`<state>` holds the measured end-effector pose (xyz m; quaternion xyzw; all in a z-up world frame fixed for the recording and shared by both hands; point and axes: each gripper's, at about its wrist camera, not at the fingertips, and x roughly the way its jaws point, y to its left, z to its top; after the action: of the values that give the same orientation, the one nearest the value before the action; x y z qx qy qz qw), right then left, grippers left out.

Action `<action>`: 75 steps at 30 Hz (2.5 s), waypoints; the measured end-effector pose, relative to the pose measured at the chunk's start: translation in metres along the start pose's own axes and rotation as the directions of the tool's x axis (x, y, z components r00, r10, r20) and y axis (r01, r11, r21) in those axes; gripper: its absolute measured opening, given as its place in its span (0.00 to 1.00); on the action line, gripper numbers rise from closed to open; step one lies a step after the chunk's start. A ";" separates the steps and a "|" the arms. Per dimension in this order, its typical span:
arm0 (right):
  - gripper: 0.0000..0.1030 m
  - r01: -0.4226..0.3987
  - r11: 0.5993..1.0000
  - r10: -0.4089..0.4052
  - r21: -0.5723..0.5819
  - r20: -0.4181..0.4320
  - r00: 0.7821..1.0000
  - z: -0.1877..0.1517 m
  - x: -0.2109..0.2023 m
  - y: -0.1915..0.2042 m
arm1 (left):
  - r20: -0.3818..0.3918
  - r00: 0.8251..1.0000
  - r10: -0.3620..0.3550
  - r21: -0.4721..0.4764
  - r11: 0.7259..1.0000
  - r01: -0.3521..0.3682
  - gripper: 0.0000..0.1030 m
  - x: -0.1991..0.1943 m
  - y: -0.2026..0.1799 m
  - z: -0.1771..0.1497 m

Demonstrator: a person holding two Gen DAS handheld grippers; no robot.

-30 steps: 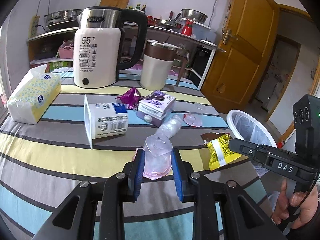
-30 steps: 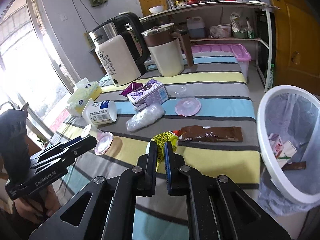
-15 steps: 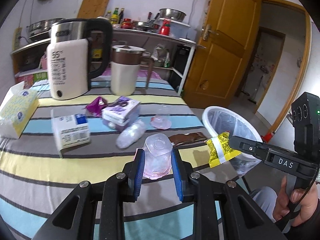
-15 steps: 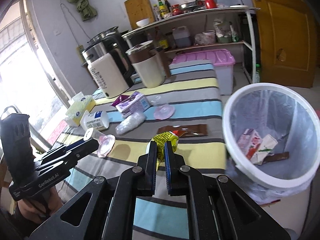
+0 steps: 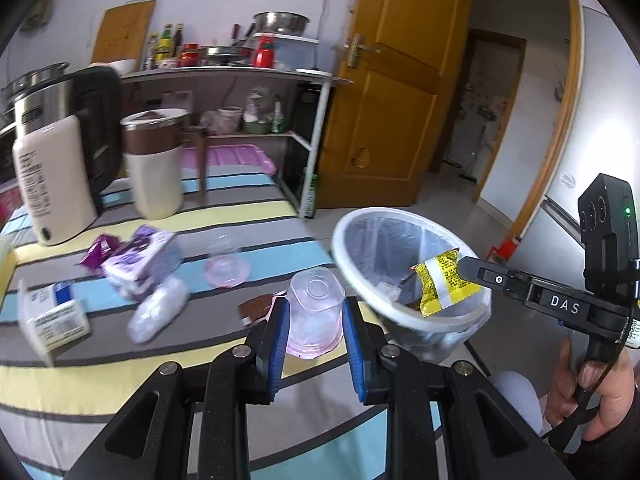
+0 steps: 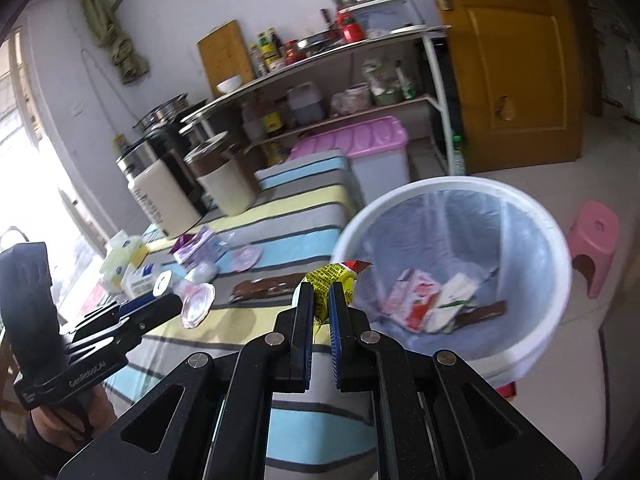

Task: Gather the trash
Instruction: 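Carry the cup and yellow packet over the trash bin with both tools, then open the right tool over the bin while the left tool opens, dropping the cup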

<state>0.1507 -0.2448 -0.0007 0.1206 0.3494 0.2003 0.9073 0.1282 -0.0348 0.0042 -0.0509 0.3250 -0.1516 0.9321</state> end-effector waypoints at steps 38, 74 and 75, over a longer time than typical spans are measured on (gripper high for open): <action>0.08 0.124 0.985 -0.123 0.122 -0.018 0.992 -0.001 0.006 -0.089 | -0.118 0.982 -0.147 0.095 0.983 0.159 0.27 0.109 -0.082 0.031; 0.44 0.138 0.985 -0.140 0.100 0.009 0.990 -0.009 -0.005 -0.075 | -0.140 0.980 -0.141 0.064 0.986 0.151 0.27 0.092 -0.069 0.014; 0.44 0.137 0.986 -0.138 0.096 0.007 0.990 -0.010 -0.006 -0.072 | -0.136 0.981 -0.139 0.062 0.987 0.149 0.27 0.089 -0.069 0.013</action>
<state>0.1597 -0.3111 -0.0304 0.1405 0.3598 0.1195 0.9146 0.1850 -0.1278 -0.0248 -0.0308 0.3754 -0.2332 0.8965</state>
